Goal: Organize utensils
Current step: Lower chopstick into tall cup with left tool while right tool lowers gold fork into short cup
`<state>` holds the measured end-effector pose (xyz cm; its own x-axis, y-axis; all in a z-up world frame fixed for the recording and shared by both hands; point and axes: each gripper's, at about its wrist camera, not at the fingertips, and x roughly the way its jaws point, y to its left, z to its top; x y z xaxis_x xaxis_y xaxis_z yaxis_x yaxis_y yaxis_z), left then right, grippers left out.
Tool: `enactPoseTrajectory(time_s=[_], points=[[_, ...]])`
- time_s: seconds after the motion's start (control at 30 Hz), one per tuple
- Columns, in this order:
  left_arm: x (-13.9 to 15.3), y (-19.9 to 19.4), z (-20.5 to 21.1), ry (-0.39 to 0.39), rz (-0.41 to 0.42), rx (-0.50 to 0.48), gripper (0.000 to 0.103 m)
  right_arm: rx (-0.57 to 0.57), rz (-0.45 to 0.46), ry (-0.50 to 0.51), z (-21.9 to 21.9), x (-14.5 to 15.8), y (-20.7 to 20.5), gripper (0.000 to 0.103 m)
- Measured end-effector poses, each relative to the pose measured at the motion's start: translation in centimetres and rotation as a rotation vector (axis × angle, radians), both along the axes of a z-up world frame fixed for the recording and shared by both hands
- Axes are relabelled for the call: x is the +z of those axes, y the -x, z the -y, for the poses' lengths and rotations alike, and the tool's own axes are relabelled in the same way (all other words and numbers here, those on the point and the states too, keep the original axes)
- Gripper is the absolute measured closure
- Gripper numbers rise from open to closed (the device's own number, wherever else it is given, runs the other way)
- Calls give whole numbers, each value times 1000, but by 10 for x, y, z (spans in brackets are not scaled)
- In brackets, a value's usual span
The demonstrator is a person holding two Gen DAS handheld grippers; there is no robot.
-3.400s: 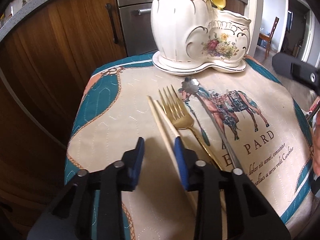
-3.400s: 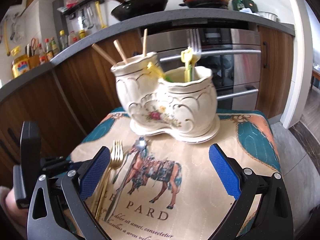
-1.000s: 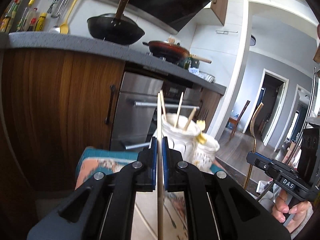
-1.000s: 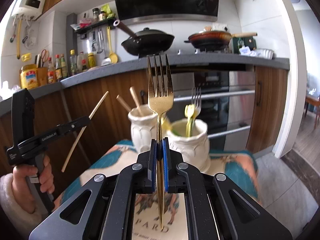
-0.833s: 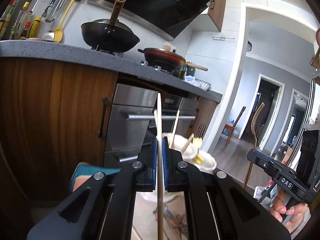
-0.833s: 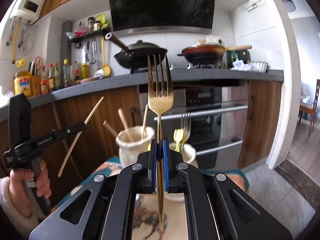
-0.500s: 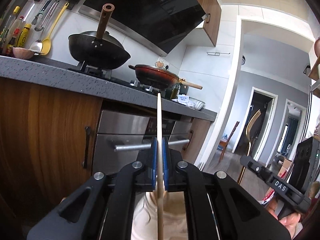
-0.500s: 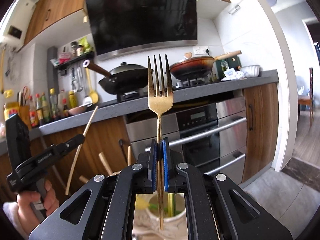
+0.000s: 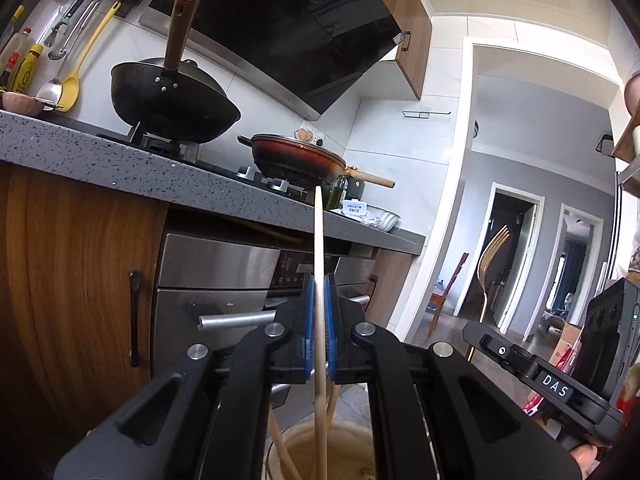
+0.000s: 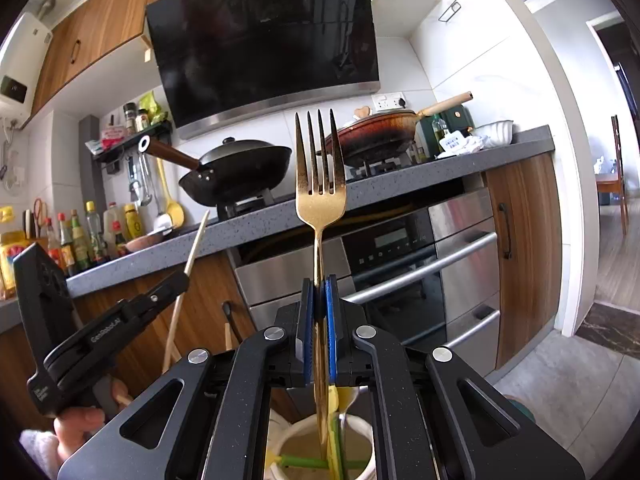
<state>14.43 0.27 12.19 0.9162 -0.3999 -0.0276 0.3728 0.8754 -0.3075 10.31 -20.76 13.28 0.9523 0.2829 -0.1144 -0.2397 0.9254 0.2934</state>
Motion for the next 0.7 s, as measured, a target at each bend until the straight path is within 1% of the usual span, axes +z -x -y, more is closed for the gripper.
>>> enactPoseTrajectory(time_s=[0.13,0.43,0.7], points=[[-4,-1,7,-19,21,-5,98,3,2,0,-2,-4,-3,96],[-16,0,9,-55,14,-33,98,21,-27,11,-5,-18,-9,96],[-21,15,-4,-69,4,-28,98,56,-73,54,-7,-26,-4,96]])
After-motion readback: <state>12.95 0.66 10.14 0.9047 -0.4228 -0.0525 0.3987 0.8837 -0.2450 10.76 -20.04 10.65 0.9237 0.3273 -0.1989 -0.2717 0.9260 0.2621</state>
